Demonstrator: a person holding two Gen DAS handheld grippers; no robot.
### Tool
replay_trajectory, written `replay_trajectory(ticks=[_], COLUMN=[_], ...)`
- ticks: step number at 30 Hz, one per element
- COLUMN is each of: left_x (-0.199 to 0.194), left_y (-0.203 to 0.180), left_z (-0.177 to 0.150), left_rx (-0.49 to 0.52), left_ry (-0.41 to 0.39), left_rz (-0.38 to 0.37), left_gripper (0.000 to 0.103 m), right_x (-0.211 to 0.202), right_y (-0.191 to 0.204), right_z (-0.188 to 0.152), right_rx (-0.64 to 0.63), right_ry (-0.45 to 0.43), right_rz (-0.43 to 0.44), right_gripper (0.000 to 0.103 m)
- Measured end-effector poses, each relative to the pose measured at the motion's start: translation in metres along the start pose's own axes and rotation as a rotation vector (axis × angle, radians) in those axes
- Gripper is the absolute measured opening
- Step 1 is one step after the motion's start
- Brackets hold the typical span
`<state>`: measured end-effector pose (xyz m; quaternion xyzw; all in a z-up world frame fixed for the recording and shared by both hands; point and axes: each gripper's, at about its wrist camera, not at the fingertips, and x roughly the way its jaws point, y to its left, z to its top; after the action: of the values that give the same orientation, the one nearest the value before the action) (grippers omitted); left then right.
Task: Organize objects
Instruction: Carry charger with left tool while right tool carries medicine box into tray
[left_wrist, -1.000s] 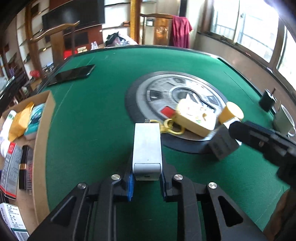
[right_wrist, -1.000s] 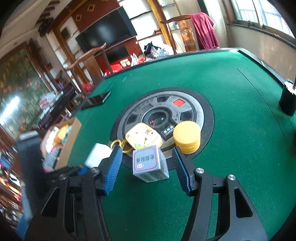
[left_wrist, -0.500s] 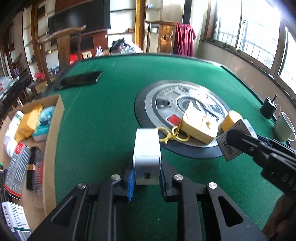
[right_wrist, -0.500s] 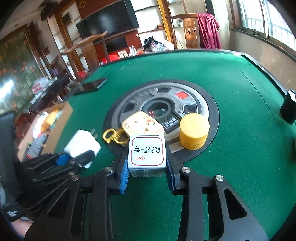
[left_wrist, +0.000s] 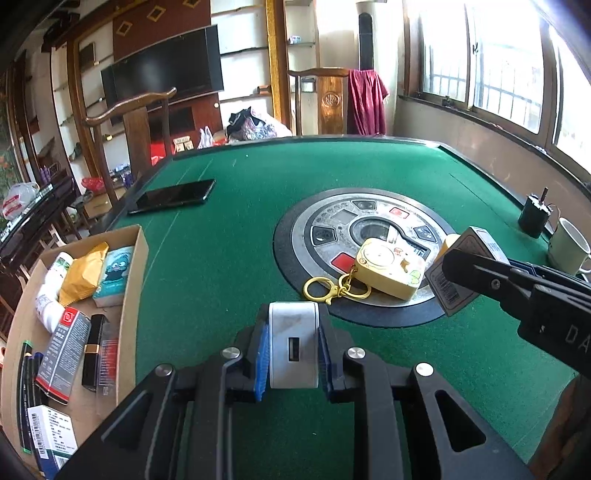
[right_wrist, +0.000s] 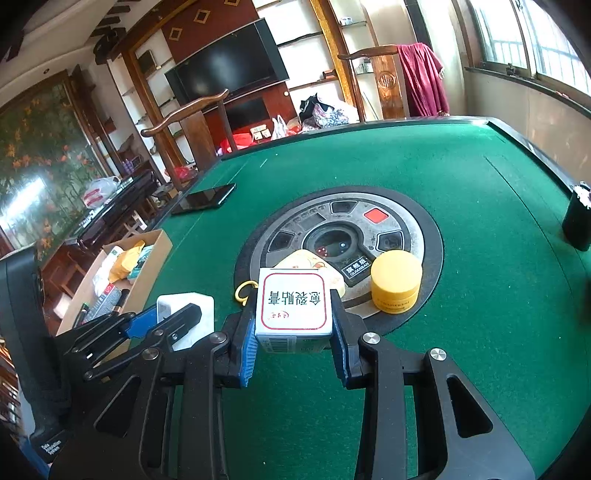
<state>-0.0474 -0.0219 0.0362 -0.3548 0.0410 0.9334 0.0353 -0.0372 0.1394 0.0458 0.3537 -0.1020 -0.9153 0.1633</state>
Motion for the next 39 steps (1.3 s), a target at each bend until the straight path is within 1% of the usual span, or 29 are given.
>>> replay_trajectory(ticks=[19,28,35,39], left_x=[-0.028,-0.063,-0.092,-0.112], left_y=[0.003,0.017,0.035,0.054], left_z=[-0.009,-0.016,-0.020,-0.023], left_rx=[0.007,-0.017,-0.029,-0.060], left_ry=[-0.073,-0.137,-0.167,-0.189], left_rz=[0.046,0.048,0.036,0.026], left_gripper=[0.022,0.022,0.022,0.022], right_x=[-0.007,-0.016,-0.028,-0.033], right_y=[0.004,0.009,0.031,0.046], right_z=[0.001,-0.001,-0.014,-0.023], right_rx=[-0.005,0.016,-0.002,-0.003], right_ry=[-0.029,-0.048,-0.067,-0.064], right_rz=[0.019,0.053,0.080,0.130], right_gripper=[0.033,0.033,0.033,0.033])
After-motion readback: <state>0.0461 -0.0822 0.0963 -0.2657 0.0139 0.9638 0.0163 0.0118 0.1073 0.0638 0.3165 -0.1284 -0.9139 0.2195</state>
